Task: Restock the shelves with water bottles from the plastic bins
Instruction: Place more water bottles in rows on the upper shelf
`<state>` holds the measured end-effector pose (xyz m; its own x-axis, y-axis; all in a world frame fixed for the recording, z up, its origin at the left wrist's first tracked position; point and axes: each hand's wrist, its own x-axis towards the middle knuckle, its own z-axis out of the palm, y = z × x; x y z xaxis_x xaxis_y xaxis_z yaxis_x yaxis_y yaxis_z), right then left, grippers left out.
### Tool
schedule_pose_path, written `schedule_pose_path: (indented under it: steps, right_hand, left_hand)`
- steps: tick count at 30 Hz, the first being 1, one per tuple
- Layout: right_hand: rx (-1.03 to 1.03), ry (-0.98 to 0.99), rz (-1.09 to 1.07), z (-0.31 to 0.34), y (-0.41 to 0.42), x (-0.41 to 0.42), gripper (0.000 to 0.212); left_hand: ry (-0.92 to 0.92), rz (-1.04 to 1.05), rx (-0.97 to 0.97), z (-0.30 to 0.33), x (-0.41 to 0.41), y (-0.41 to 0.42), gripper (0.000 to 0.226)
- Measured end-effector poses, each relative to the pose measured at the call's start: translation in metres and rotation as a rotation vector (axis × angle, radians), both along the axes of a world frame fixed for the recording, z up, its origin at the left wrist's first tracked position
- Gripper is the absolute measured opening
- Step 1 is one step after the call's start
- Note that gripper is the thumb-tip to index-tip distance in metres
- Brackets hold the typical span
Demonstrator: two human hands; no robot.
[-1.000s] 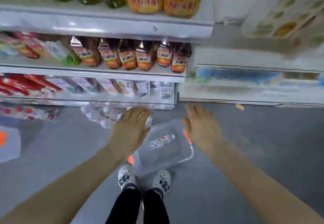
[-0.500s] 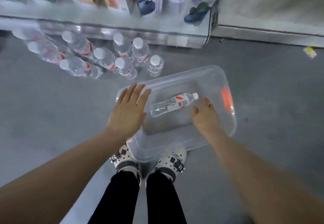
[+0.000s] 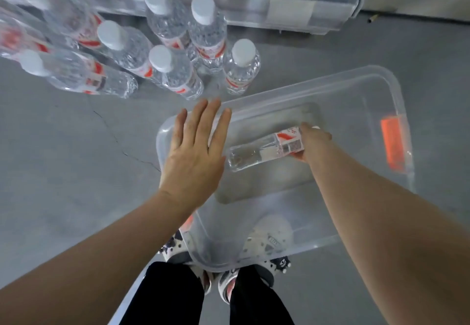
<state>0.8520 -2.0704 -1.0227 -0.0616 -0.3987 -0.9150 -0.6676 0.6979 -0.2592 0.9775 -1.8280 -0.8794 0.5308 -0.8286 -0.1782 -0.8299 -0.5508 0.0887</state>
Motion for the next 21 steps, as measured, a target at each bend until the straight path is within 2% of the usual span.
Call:
schedule_pose_path:
  steps: [3,5,6,9,12,13,16,21]
  right_hand:
    - [0.064,-0.077,-0.077,0.026,0.007,-0.007,0.036]
    - [0.002,-0.055,-0.121,0.053,0.015,-0.011,0.027]
    - [-0.109,-0.014,-0.083,0.069,0.019,-0.014,0.025]
    - [-0.467,0.081,0.17,0.147,0.035,-0.006,0.025]
    - [-0.622,-0.048,0.387,0.235,0.037,-0.004,0.03]
    - [-0.633,-0.077,0.484,0.265,0.035,-0.002,0.03]
    - [-0.621,-0.215,0.689,0.359,0.019,-0.004,0.028]
    - [-0.458,-0.421,0.625,0.542,-0.005,0.001,0.036]
  left_hand:
    - [0.032,-0.023,0.013,0.003,0.003,-0.002,0.089]
    - [0.084,-0.034,0.055,0.011,0.006,-0.002,0.094]
    - [0.108,-0.031,0.079,0.015,0.006,-0.002,0.097]
    - [0.188,-0.037,0.2,0.052,0.015,-0.011,0.098]
    - [0.322,-0.014,0.401,0.104,0.019,-0.023,0.085]
    - [0.373,0.012,0.473,0.126,0.019,-0.027,0.085]
    - [0.469,0.002,0.449,0.192,0.014,-0.035,0.089]
    - [0.607,-0.002,0.369,0.339,-0.003,-0.043,0.102]
